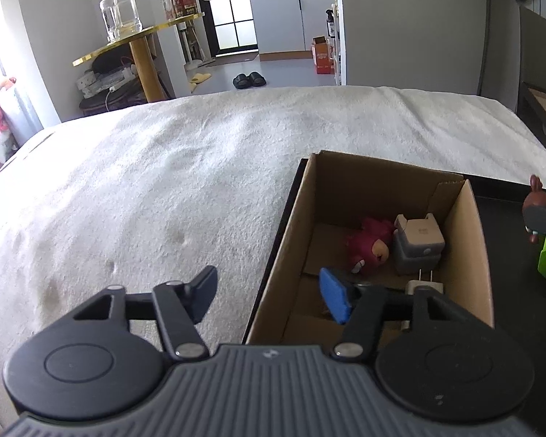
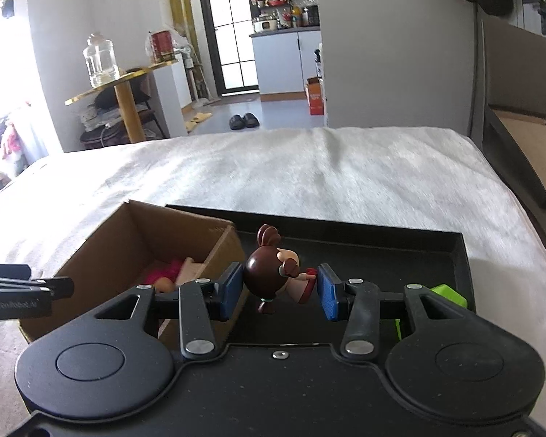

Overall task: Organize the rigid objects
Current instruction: 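Lift and carry the bear figure over the box with the right gripper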

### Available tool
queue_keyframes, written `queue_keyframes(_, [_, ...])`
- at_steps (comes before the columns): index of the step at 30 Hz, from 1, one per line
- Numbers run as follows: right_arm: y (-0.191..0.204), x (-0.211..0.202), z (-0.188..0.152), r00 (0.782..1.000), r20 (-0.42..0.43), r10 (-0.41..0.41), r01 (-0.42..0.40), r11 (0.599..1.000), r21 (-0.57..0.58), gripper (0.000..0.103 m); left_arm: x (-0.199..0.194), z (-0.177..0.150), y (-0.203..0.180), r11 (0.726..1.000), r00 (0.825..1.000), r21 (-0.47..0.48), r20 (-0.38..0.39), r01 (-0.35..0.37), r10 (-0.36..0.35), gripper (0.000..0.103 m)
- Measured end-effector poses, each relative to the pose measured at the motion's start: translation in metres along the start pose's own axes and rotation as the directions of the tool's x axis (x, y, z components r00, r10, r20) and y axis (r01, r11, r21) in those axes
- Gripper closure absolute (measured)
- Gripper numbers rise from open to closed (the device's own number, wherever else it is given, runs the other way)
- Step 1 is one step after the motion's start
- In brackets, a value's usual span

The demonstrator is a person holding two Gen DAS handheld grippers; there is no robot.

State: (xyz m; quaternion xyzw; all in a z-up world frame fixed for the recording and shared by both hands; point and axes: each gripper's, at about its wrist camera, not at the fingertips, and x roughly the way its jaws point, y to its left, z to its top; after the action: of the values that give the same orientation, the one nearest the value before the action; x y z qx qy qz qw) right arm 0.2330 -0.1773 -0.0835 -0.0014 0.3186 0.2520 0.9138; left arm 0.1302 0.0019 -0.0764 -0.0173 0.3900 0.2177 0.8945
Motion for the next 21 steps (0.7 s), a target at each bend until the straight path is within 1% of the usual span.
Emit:
queue_keyframes(1, [0.002, 0.0, 0.001, 1.0, 0.002, 0.0, 0.0, 1.0, -0.002, 0.06, 0.001, 0.0, 0.002, 1.0, 1.0, -0.008, -0.005, 0.003, -0.003, 0.05])
queue_keyframes(2, [0.004, -0.001, 0.002, 1.0, 0.005, 0.001, -0.001, 1.0, -0.005, 0.06, 0.002, -0.001, 0.004, 1.0, 1.0, -0.014, -0.011, 0.005, -0.005, 0.054])
queue_keyframes(4, [0.009, -0.003, 0.004, 1.0, 0.013, 0.005, -0.005, 1.0, -0.019, 0.06, 0.004, -0.004, 0.006, 1.0, 1.0, -0.019, -0.019, 0.01, -0.011, 0.058])
queue_keyframes(7, [0.017, -0.006, 0.007, 1.0, 0.026, 0.014, -0.013, 0.999, -0.033, 0.06, 0.005, -0.006, 0.009, 1.0, 0.999, -0.021, -0.026, 0.023, -0.024, 0.066])
queue_keyframes(8, [0.02, -0.007, 0.008, 0.999, 0.032, 0.017, -0.016, 0.999, -0.037, 0.06, 0.005, -0.006, 0.01, 0.999, 0.999, -0.023, -0.027, 0.03, -0.031, 0.07])
queue_keyframes(11, [0.028, -0.008, 0.011, 0.999, 0.042, 0.027, -0.025, 0.998, -0.051, 0.059, 0.006, -0.008, 0.017, 0.997, 0.998, -0.05, -0.035, 0.053, -0.055, 0.084])
queue_keyframes(12, [0.03, -0.007, 0.011, 0.999, 0.043, 0.03, -0.028, 0.998, -0.056, 0.06, 0.007, -0.009, 0.02, 0.996, 0.997, -0.061, -0.037, 0.069, -0.072, 0.086])
queue_keyframes(15, [0.039, -0.006, 0.014, 0.998, 0.045, 0.036, -0.033, 0.997, -0.073, 0.059, 0.006, -0.011, 0.023, 0.993, 0.994, -0.068, -0.032, 0.098, -0.1, 0.091])
queue_keyframes(21, [0.057, -0.003, 0.015, 0.998, 0.041, 0.046, -0.041, 0.993, -0.112, 0.059, 0.006, -0.012, 0.027, 0.989, 0.992, -0.082, -0.026, 0.12, -0.122, 0.092])
